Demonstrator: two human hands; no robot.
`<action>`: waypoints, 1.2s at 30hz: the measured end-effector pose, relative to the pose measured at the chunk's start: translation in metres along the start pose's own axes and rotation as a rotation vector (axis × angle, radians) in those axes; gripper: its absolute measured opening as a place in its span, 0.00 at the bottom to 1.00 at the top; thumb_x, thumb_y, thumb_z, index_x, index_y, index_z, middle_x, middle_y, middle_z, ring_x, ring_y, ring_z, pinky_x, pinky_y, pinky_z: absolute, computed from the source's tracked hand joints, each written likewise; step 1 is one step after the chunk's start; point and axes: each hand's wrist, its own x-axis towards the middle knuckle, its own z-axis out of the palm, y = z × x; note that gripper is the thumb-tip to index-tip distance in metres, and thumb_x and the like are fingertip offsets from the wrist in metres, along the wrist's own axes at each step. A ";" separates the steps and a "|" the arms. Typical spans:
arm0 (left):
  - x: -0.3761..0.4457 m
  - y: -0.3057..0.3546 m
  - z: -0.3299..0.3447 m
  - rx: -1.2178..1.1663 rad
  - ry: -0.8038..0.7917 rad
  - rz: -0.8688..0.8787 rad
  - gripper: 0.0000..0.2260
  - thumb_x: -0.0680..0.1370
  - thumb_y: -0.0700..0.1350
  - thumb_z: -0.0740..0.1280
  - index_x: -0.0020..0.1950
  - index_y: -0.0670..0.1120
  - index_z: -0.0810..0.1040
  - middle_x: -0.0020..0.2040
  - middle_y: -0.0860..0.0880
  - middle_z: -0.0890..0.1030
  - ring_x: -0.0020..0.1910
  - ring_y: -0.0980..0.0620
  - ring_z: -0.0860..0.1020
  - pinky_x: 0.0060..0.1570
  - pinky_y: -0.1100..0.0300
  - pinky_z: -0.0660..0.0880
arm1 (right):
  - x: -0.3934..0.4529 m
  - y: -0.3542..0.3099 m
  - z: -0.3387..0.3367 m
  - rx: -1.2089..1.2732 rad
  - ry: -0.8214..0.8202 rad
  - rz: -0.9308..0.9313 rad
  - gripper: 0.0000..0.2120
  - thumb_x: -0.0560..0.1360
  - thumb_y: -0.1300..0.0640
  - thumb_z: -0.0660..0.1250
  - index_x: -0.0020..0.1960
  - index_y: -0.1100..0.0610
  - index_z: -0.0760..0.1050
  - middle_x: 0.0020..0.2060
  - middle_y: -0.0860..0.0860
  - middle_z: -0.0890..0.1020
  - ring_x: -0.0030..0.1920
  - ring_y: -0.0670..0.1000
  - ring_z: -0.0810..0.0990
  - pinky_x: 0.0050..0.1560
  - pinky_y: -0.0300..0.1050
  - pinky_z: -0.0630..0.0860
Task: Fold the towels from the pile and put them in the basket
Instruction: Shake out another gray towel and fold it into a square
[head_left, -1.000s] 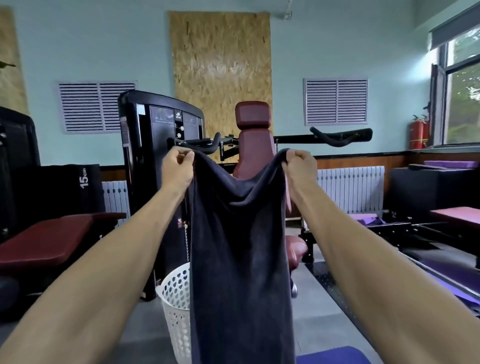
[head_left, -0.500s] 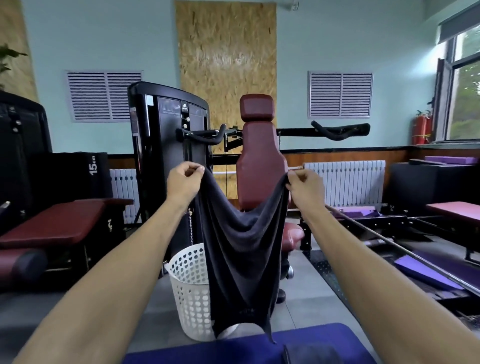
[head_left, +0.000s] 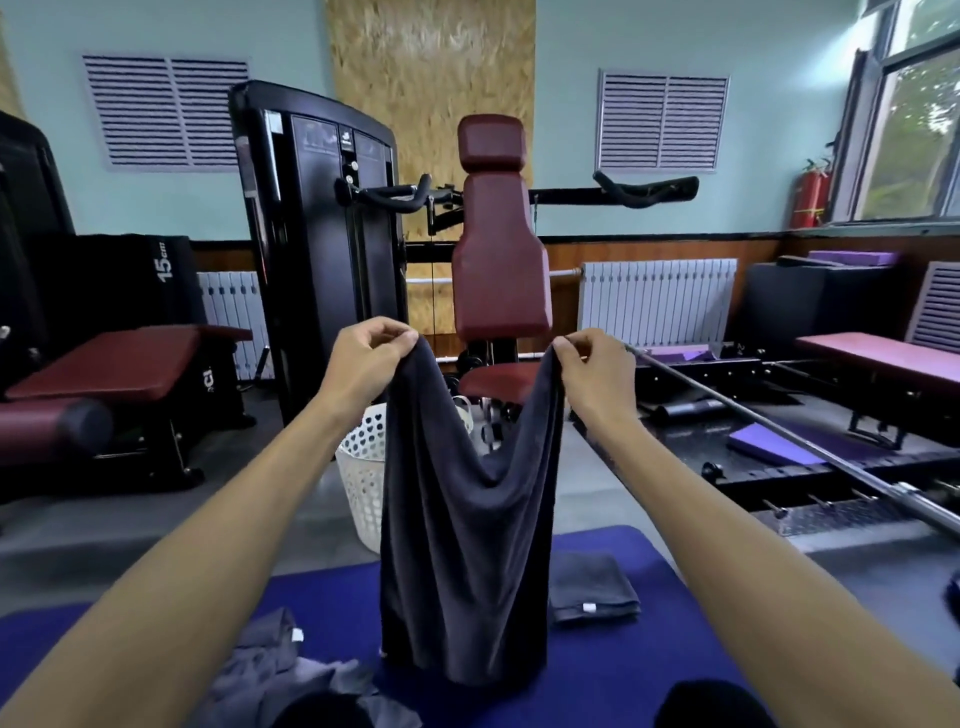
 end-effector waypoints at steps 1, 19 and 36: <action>-0.009 -0.001 0.001 -0.022 -0.005 -0.021 0.06 0.78 0.41 0.70 0.42 0.49 0.82 0.37 0.53 0.80 0.32 0.61 0.75 0.32 0.68 0.72 | -0.007 0.000 -0.004 -0.013 -0.004 -0.013 0.08 0.80 0.54 0.64 0.51 0.57 0.79 0.45 0.49 0.81 0.47 0.48 0.79 0.46 0.39 0.69; -0.145 -0.308 0.044 0.290 -0.313 -0.812 0.08 0.77 0.40 0.70 0.38 0.45 0.81 0.32 0.46 0.77 0.29 0.50 0.72 0.24 0.66 0.69 | -0.155 0.232 0.104 -0.301 -0.716 0.482 0.09 0.77 0.57 0.68 0.39 0.56 0.76 0.30 0.50 0.78 0.37 0.51 0.77 0.43 0.40 0.70; -0.145 -0.606 0.067 0.697 -0.487 -0.958 0.02 0.74 0.41 0.74 0.44 0.47 0.84 0.37 0.48 0.81 0.44 0.44 0.83 0.51 0.53 0.80 | -0.208 0.437 0.289 -0.295 -0.904 0.725 0.09 0.80 0.56 0.65 0.46 0.60 0.78 0.32 0.54 0.81 0.30 0.51 0.76 0.35 0.46 0.76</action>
